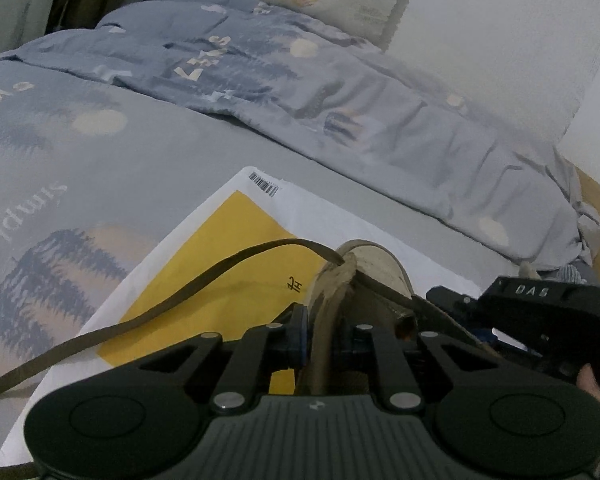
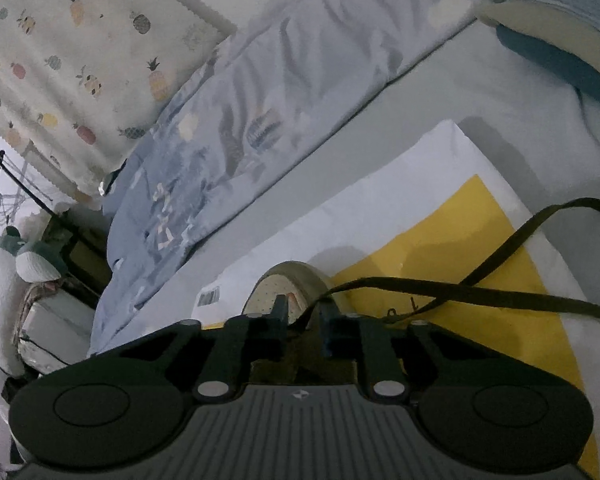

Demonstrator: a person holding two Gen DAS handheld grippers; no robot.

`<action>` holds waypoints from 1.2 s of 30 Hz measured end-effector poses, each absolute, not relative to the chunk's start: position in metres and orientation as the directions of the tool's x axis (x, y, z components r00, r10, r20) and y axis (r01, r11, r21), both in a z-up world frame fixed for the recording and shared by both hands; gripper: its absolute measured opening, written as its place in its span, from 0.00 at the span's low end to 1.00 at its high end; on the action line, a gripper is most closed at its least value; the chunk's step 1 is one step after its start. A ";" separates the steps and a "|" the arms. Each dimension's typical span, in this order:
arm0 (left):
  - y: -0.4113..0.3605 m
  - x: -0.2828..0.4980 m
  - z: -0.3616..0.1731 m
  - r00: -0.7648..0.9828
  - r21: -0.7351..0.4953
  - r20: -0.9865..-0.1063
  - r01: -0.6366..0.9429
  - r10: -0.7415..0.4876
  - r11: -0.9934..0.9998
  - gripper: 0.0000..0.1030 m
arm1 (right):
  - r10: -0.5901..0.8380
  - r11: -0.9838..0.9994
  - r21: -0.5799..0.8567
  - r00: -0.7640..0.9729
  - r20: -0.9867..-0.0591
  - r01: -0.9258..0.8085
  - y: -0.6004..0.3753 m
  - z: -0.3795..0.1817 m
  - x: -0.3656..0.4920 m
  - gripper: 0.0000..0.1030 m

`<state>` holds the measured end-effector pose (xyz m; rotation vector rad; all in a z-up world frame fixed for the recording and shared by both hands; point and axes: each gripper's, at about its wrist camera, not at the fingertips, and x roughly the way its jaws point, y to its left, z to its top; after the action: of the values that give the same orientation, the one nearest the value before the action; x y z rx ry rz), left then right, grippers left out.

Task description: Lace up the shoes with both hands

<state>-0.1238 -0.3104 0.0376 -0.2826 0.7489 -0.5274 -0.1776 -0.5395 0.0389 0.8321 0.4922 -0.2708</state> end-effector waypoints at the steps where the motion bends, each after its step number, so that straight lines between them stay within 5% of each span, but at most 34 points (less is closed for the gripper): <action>1: -0.310 -0.124 0.037 0.613 -0.429 -0.569 0.348 -0.548 0.834 0.10 | -0.050 0.665 0.620 0.853 -0.519 0.417 -0.538 0.040 -0.177 0.08; 3: -0.310 -0.124 0.037 0.617 -0.432 -0.566 0.342 -0.546 0.835 0.10 | -0.076 0.690 0.587 0.850 -0.522 0.422 -0.535 0.041 -0.178 0.01; 36: -0.303 -0.123 0.035 0.646 -0.445 -0.556 0.301 -0.523 0.844 0.10 | -0.236 0.787 0.393 0.821 -0.520 0.475 -0.549 0.049 -0.195 0.00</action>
<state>-0.1231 -0.3032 0.0345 -0.3281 0.7299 -0.4783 -0.1955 -0.5489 0.0492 0.5396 0.4687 -0.3987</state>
